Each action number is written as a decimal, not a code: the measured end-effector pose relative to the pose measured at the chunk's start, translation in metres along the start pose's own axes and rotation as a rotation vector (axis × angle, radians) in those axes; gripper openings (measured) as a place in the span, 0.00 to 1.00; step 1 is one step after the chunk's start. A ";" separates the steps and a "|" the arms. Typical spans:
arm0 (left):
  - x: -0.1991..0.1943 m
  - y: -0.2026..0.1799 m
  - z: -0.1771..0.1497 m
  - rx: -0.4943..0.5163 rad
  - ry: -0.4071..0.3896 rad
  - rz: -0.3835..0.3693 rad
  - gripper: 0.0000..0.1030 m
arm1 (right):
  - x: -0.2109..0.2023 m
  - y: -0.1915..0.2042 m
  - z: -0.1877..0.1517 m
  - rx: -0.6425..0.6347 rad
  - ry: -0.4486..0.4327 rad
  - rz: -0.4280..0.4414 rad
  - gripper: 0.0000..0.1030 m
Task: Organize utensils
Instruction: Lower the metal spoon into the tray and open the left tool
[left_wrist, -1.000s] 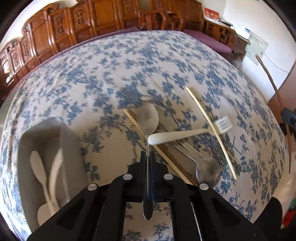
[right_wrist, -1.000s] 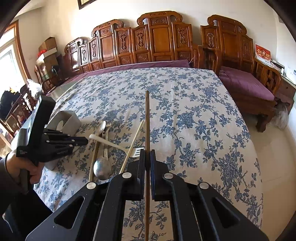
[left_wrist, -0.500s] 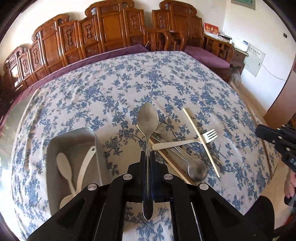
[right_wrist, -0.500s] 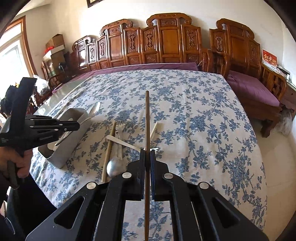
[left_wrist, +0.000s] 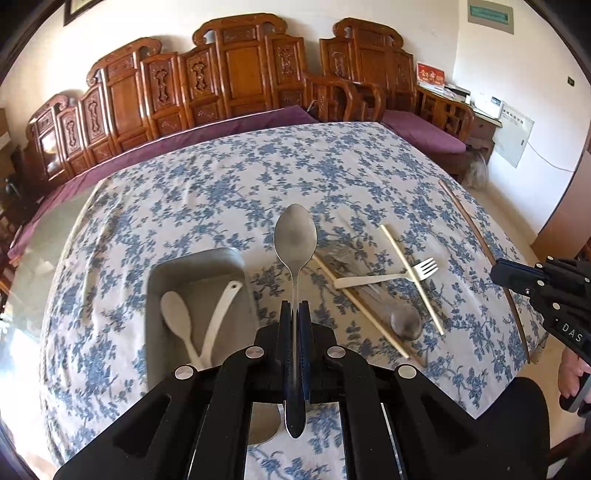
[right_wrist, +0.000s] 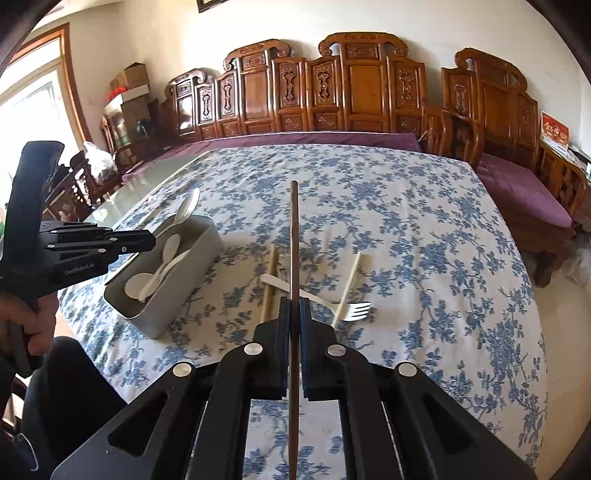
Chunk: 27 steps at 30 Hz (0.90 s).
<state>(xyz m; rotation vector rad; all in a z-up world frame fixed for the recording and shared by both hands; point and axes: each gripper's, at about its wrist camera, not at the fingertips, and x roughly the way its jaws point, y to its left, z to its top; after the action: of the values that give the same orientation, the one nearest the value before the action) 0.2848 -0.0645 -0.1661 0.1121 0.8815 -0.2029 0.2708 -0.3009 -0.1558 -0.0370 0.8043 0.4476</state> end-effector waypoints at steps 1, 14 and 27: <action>-0.001 0.004 -0.001 -0.005 0.000 0.005 0.03 | 0.001 0.002 0.000 -0.004 0.001 0.003 0.06; 0.027 0.049 -0.025 -0.083 0.065 0.055 0.03 | 0.013 0.017 -0.007 -0.030 0.028 0.010 0.06; 0.078 0.069 -0.042 -0.122 0.162 0.086 0.03 | 0.020 0.015 -0.011 -0.021 0.047 0.017 0.06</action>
<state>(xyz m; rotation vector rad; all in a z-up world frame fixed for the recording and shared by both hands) 0.3163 -0.0001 -0.2523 0.0530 1.0461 -0.0595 0.2697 -0.2826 -0.1750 -0.0601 0.8467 0.4727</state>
